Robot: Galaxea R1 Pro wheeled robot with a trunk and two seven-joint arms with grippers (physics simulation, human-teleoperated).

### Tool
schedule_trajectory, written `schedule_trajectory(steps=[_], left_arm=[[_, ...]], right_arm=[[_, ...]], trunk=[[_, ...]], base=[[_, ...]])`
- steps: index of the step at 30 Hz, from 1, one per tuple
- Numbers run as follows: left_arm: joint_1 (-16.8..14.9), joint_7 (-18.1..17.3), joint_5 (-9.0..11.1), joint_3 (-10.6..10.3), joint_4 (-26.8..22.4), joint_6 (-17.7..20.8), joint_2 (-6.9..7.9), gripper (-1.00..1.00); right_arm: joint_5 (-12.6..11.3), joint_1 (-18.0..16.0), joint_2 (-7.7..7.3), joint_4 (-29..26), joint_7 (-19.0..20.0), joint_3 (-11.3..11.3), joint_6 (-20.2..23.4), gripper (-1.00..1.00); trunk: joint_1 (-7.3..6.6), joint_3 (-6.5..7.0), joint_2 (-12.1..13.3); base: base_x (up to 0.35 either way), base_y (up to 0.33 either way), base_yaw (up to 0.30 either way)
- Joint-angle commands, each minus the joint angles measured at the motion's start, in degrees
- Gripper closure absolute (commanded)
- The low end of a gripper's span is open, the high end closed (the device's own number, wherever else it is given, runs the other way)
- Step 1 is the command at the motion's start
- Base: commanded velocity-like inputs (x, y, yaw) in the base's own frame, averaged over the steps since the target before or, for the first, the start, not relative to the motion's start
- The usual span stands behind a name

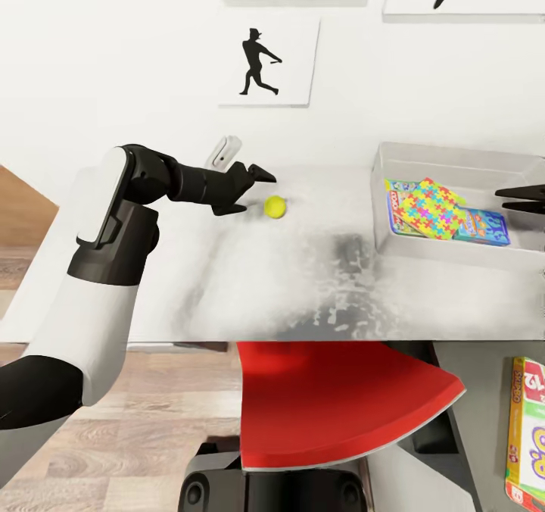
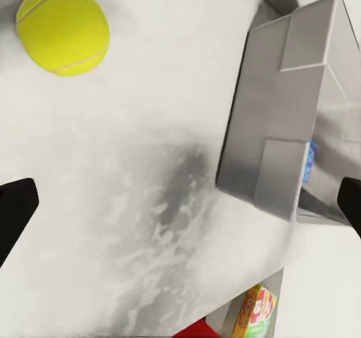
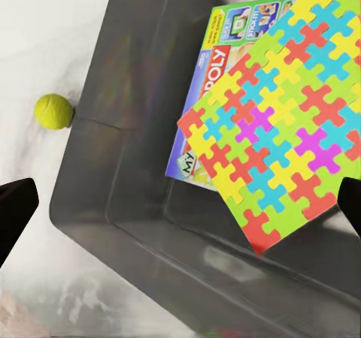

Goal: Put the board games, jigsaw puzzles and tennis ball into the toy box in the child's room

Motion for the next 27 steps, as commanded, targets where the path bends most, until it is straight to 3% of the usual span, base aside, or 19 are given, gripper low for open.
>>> schedule_trajectory(steps=[1, 27], left_arm=[[-0.1, 0.6, 0.5, 0.0, 0.0, 0.1, -0.02, -1.00], [0.0, 0.6, 0.2, 0.1, -0.1, 0.1, -0.01, -1.00]], right_arm=[[0.6, 0.0, 0.04, -0.1, 0.5, -0.2, 0.6, -1.00], [0.7, 0.0, 0.04, -0.3, 0.3, -0.2, 0.6, -1.00]], trunk=[[0.02, -0.08, -0.1], [0.02, 0.64, -0.1]], base=[[-0.085, 0.000, 0.000], [-0.018, 0.000, 0.008]])
